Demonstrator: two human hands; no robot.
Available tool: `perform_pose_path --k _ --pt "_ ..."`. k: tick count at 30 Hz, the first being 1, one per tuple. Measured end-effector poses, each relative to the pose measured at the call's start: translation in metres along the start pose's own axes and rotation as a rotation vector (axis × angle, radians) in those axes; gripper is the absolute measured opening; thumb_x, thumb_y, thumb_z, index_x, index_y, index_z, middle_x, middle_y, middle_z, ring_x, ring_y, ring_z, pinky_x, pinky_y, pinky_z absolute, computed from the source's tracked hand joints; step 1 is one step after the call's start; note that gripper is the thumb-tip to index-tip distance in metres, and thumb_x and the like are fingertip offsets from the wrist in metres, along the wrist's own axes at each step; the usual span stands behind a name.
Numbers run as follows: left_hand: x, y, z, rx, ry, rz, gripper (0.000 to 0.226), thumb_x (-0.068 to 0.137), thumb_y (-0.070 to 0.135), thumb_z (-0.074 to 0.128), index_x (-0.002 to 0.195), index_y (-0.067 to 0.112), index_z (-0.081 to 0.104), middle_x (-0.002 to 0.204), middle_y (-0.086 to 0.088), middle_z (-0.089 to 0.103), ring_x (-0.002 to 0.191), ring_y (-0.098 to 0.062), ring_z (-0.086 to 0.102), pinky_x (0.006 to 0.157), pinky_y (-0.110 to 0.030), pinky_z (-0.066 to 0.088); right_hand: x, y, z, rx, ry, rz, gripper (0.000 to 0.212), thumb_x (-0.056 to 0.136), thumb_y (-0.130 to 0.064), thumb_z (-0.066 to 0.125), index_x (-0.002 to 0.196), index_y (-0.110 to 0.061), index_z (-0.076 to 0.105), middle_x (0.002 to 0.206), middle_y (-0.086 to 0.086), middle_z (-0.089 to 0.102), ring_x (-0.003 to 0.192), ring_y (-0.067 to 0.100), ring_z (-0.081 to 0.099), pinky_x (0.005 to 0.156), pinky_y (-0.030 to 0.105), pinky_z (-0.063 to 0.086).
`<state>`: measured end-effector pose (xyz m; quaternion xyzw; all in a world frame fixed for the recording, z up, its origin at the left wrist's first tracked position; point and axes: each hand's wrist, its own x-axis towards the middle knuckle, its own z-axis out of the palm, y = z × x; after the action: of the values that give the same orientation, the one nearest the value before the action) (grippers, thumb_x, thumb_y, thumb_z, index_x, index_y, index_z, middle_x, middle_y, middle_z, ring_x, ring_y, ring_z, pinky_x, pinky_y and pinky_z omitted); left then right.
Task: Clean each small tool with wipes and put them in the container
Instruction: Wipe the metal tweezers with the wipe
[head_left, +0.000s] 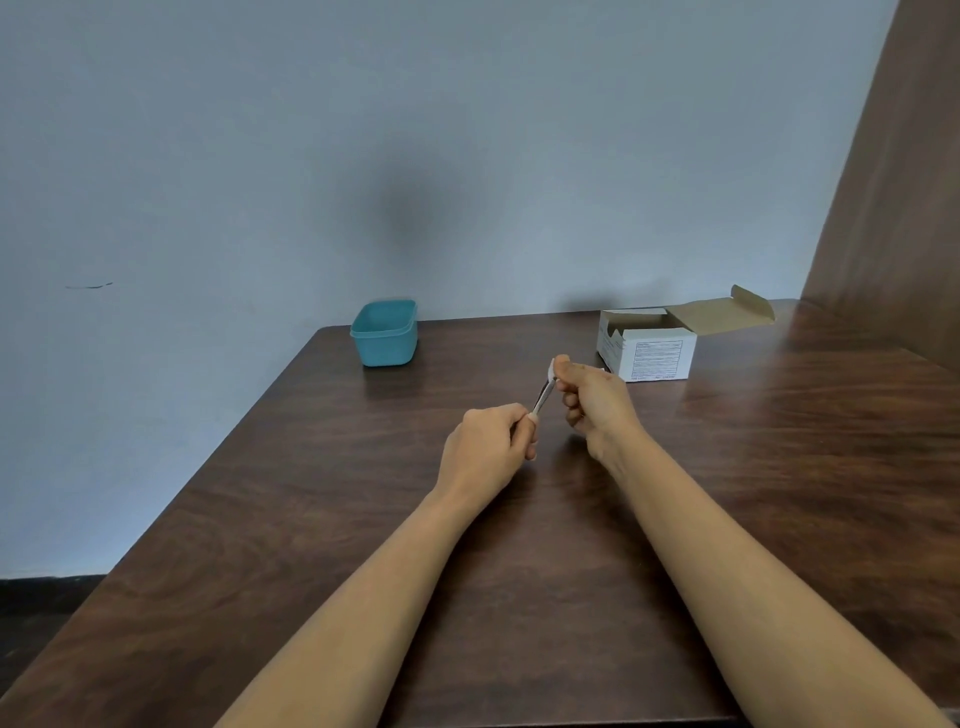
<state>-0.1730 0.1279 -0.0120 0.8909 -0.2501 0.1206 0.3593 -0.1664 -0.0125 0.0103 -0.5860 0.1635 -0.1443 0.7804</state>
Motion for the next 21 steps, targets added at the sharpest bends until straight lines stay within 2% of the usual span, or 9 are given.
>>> perform_pose_path --k 4,7,11,14,17,21 --pt "0.0 -0.002 -0.001 0.031 0.01 -0.008 0.025 0.098 0.029 0.048 0.078 0.024 0.063 0.068 0.009 0.068 0.064 -0.001 0.062 0.065 -0.025 0.052 0.0 0.004 0.0 -0.029 -0.022 -0.013 0.014 0.087 -0.025 0.067 0.079 -0.014 0.065 0.067 -0.003 0.05 0.051 0.006 0.031 0.044 0.018 0.023" --pt "0.0 -0.003 -0.001 0.043 0.018 -0.013 0.026 0.097 0.029 0.048 0.077 0.026 0.063 0.067 0.009 0.068 0.063 -0.001 0.062 0.064 -0.025 0.052 -0.001 0.008 0.001 -0.094 -0.066 -0.016 0.017 0.087 -0.027 0.069 0.077 -0.014 0.066 0.067 -0.004 0.051 0.051 0.007 0.03 0.043 0.018 0.024" --pt "0.0 -0.004 -0.001 0.043 0.03 -0.027 0.027 0.097 0.029 0.048 0.075 0.026 0.062 0.067 0.009 0.068 0.064 -0.003 0.062 0.064 -0.028 0.053 -0.007 0.01 0.004 -0.238 -0.116 -0.06 0.019 0.085 -0.028 0.07 0.081 -0.01 0.068 0.067 -0.004 0.055 0.054 0.006 0.039 0.052 0.017 0.031" --pt "0.0 -0.005 -0.003 0.047 0.053 -0.041 0.027 0.096 0.027 0.048 0.075 0.025 0.064 0.068 0.008 0.068 0.065 -0.005 0.062 0.064 -0.029 0.051 -0.009 0.015 0.008 -0.357 -0.171 -0.123 0.023 0.085 -0.026 0.07 0.072 -0.008 0.066 0.063 -0.004 0.06 0.049 -0.001 0.048 0.059 0.018 0.034" --pt "0.0 -0.007 -0.003 0.06 0.056 -0.048 0.026 0.096 0.027 0.048 0.075 0.025 0.063 0.068 0.009 0.068 0.067 -0.006 0.062 0.064 -0.03 0.051 -0.01 0.016 0.009 -0.412 -0.18 -0.153 0.024 0.086 -0.025 0.069 0.072 -0.006 0.065 0.062 -0.002 0.059 0.043 -0.006 0.048 0.06 0.018 0.035" --pt "0.001 -0.005 -0.001 0.052 0.06 -0.053 0.026 0.097 0.028 0.046 0.076 0.026 0.062 0.068 0.01 0.067 0.069 -0.007 0.063 0.067 -0.032 0.052 -0.011 0.011 0.007 -0.378 -0.194 -0.108 0.025 0.086 -0.025 0.069 0.069 -0.009 0.063 0.059 -0.005 0.056 0.052 0.002 0.045 0.055 0.016 0.033"
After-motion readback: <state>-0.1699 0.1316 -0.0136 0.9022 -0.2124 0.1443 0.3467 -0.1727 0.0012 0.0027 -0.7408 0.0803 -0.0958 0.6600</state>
